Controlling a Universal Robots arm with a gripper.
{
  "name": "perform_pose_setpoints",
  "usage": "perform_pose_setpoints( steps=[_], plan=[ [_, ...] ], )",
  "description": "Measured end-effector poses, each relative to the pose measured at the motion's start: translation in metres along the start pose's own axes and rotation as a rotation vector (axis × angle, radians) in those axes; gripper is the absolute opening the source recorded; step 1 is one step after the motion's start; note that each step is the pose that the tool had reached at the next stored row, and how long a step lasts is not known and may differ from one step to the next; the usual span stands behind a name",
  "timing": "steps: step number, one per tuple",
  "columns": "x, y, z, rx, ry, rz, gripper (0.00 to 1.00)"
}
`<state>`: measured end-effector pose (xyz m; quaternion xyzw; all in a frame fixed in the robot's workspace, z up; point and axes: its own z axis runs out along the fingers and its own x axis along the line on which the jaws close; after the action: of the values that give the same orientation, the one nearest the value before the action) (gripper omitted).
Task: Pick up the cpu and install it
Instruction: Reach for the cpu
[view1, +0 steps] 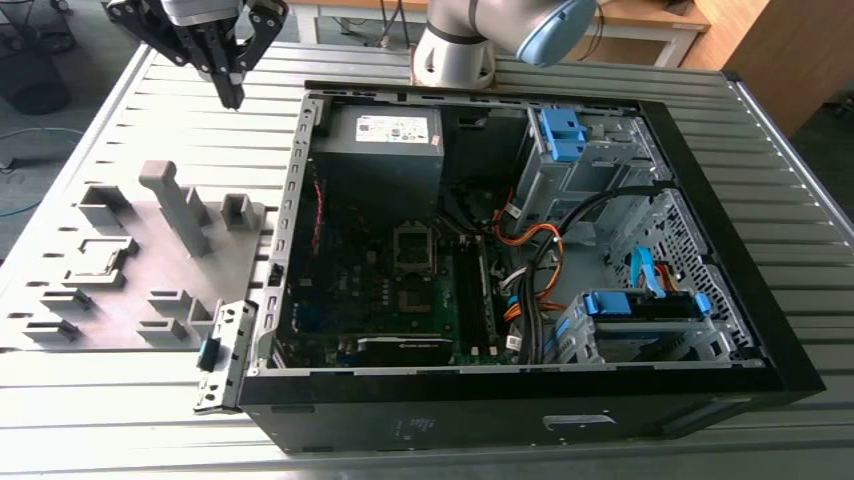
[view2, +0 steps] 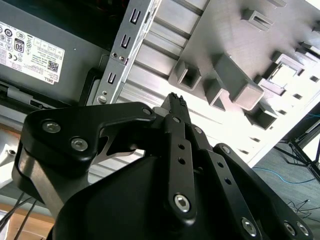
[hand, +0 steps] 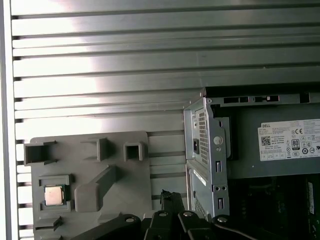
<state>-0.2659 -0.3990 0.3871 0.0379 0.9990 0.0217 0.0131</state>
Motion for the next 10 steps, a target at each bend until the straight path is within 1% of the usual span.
perform_pose_setpoints(
  steps=[2, 6, 7, 10],
  plan=[
    [0.0013, -0.0001, 0.0000, 0.0000, 0.0001, 0.000, 0.11],
    [0.0064, -0.0005, 0.0004, 0.0000, 0.0000, 0.000, 0.11],
    [0.0094, -0.0007, 0.0005, 0.0001, 0.0002, 0.000, 0.11],
    [0.0151, -0.0012, 0.0010, 0.0000, 0.0000, 0.000, 0.11]
  ],
)
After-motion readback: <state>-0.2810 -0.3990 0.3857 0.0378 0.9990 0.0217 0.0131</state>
